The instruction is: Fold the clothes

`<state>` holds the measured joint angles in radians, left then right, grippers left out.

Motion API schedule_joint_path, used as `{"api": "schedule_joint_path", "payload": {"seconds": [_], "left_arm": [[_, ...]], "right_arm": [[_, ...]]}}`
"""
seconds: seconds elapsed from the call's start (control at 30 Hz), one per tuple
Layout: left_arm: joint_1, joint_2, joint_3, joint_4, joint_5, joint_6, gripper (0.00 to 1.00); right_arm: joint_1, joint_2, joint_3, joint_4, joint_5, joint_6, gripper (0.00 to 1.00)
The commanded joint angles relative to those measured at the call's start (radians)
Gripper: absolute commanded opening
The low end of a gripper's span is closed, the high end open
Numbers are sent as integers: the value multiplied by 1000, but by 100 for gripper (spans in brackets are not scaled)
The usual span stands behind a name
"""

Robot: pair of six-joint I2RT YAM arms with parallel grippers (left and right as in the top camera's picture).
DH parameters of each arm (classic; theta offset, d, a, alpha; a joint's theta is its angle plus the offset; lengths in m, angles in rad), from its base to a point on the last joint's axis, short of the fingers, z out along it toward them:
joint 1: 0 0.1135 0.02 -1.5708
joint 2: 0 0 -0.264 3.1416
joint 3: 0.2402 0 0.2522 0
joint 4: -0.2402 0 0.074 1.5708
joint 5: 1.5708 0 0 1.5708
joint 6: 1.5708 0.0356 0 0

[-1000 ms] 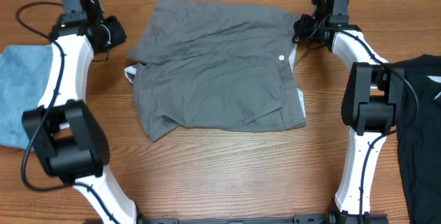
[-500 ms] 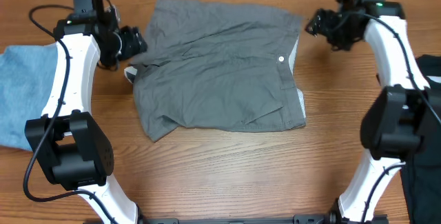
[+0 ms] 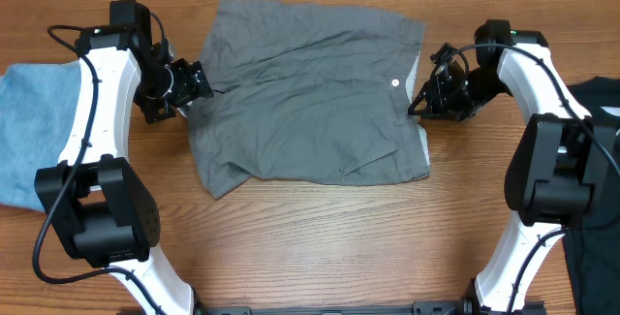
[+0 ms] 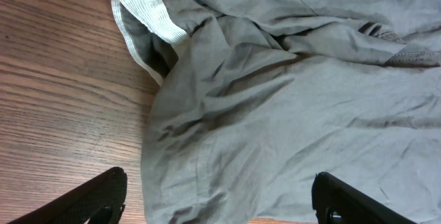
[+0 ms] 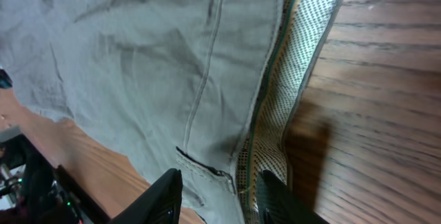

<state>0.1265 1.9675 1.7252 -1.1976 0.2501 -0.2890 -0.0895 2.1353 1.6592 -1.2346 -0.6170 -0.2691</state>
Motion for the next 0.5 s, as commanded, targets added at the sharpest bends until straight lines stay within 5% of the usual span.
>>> {"api": "schedule_joint_path", "payload": {"seconds": [0.0, 0.13, 0.2, 0.47], "left_arm": [[4, -11, 9, -3, -34, 1, 89], [4, -11, 9, -3, -70, 1, 90], [4, -11, 9, -3, -79, 1, 91], [33, -10, 9, -73, -138, -2, 100]], "right_arm": [[-1, 1, -37, 40, -36, -27, 39], [-1, 1, -103, 130, -61, -27, 37], [-1, 1, -109, 126, -89, -26, 6], [-2, 1, -109, 109, -95, -27, 4]]}}
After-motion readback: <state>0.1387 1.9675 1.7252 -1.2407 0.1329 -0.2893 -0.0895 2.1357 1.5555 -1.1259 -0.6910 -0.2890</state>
